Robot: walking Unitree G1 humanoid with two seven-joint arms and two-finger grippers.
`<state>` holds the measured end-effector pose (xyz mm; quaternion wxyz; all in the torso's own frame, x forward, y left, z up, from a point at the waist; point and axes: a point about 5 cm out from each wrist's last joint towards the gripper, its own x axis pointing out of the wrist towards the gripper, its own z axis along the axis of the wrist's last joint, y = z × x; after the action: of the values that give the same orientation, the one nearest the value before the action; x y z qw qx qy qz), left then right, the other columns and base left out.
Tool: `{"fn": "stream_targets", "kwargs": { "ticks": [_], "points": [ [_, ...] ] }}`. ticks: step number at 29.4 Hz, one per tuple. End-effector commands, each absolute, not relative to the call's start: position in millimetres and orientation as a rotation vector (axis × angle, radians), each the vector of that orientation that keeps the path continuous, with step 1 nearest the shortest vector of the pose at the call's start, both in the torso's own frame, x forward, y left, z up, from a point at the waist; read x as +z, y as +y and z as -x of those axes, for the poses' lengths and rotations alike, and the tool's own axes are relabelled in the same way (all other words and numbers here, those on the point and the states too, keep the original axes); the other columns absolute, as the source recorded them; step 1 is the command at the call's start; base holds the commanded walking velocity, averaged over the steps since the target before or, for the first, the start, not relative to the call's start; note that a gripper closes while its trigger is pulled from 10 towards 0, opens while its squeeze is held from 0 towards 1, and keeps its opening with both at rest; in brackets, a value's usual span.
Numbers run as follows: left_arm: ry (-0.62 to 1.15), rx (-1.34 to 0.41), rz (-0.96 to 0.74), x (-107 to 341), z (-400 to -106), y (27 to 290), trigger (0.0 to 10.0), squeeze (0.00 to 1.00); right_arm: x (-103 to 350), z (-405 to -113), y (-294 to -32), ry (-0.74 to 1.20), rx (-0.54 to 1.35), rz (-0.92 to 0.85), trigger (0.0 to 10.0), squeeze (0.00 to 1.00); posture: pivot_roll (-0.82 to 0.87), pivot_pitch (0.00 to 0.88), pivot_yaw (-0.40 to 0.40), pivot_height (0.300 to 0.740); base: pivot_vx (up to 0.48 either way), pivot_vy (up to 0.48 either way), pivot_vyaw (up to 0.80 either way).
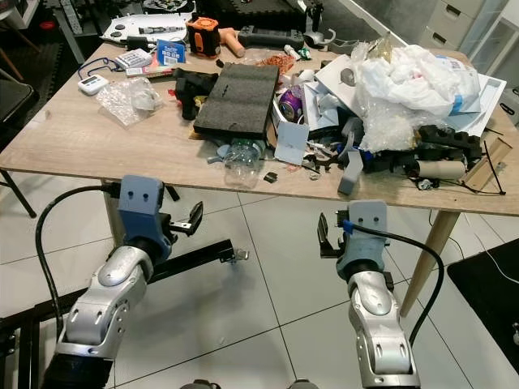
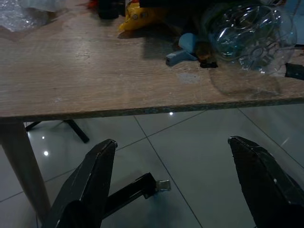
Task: Picking trash to rubbish bin
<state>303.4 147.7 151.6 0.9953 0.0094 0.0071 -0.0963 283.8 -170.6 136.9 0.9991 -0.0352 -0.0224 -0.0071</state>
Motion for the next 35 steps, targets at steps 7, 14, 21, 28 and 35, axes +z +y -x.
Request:
{"fn": "stream_targets", "kwargs": {
  "ticks": [7,14,21,28,35],
  "points": [
    [0.012,-0.166,0.023,152.4,-301.6,151.0,10.0,0.0,136.7,-283.2,-167.6,-0.039,0.004,0.068,10.0,0.0,0.0,0.188,-0.043,0.74,0.0,0.0,0.0],
    [0.006,-0.162,0.043,153.7,-301.2,152.1,10.0,0.0,136.0,-283.7,-166.1,-0.039,0.011,0.067,10.0,0.0,0.0,0.179,-0.045,0.74,0.311,0.0,0.0],
    [0.002,-0.167,0.046,154.6,-301.8,151.6,10.0,0.0,135.2,-283.2,-165.8,-0.037,0.012,0.068,10.0,0.0,0.0,0.175,-0.042,0.74,0.335,0.0,0.0],
    [0.002,-0.169,0.048,154.9,-301.6,151.6,10.0,0.0,134.3,-283.0,-165.4,-0.033,0.014,0.068,10.0,0.0,0.0,0.178,-0.042,0.74,0.331,0.0,0.0],
    [-0.01,-0.167,0.046,154.9,-300.5,152.4,10.0,0.0,133.3,-282.6,-165.0,-0.028,0.017,0.068,10.0,0.0,0.0,0.179,-0.042,0.74,0.242,0.0,0.0]
  ]
}}
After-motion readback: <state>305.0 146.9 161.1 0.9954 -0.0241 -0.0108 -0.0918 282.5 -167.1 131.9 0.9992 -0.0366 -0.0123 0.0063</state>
